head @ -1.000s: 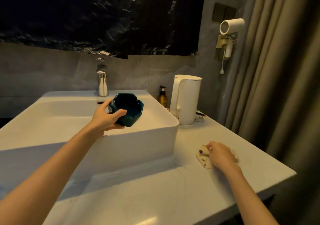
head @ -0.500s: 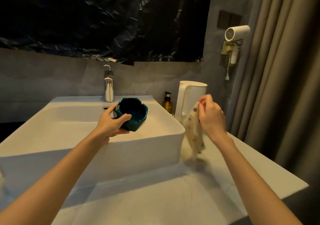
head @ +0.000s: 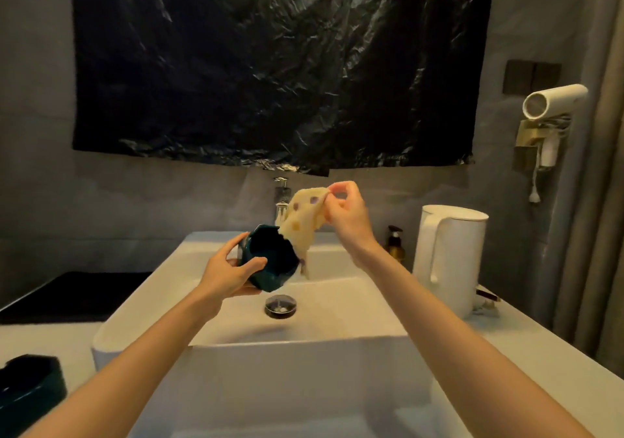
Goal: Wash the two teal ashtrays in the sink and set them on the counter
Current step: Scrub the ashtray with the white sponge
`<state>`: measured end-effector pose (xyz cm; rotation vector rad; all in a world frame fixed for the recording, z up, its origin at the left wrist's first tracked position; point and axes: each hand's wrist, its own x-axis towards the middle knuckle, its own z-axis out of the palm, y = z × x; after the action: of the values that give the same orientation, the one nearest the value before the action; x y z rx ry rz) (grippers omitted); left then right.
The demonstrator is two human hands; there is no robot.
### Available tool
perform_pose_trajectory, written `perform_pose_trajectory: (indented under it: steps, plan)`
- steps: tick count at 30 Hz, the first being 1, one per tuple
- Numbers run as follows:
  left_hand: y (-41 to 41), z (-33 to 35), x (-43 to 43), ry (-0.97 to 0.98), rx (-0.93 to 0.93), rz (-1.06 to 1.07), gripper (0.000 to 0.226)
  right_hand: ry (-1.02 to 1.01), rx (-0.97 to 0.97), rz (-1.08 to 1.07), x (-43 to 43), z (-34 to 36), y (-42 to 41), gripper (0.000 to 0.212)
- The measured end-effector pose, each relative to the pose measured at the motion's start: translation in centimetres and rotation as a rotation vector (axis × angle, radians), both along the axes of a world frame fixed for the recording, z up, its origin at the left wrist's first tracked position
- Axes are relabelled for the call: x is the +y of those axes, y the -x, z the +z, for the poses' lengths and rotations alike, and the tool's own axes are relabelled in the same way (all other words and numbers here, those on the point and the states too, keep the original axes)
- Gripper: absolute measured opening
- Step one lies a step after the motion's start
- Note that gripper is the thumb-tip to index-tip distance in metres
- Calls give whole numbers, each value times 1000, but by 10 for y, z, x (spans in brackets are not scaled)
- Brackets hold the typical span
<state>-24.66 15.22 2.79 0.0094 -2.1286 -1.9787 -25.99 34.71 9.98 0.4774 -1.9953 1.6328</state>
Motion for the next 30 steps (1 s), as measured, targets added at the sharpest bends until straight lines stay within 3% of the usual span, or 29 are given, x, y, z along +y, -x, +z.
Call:
perform_pose_trajectory:
  steps: [3,6,12,16,19,24,26,29,30]
  plan:
    - [9,3,-15,-7,-23,30,60,-286,7,113,-37,-27,7,7]
    - [18,2,-25,16,-31,38,58,-705,236,84,-53,-56,20,16]
    - [34,1,-28,149,-41,-13,59,-1001,612,-26,-54,-65,52,16]
    - [43,-2,-29,224,-40,-81,54,-1207,737,-88,-48,-72,63,42]
    - [46,-7,-32,280,-52,-122,57,-1347,678,-87,-44,-78,63,59]
    - [46,-12,-37,252,-25,-117,56,-1380,668,-308,-48,-87,56,66]
    - [45,-12,-36,201,-2,-100,52,-1293,702,-403,-49,-85,57,53]
    - [44,-13,-38,192,21,-76,52,-1212,749,-479,-46,-88,58,15]
    - [43,-13,-39,190,23,-76,53,-1201,727,-458,-44,-88,57,18]
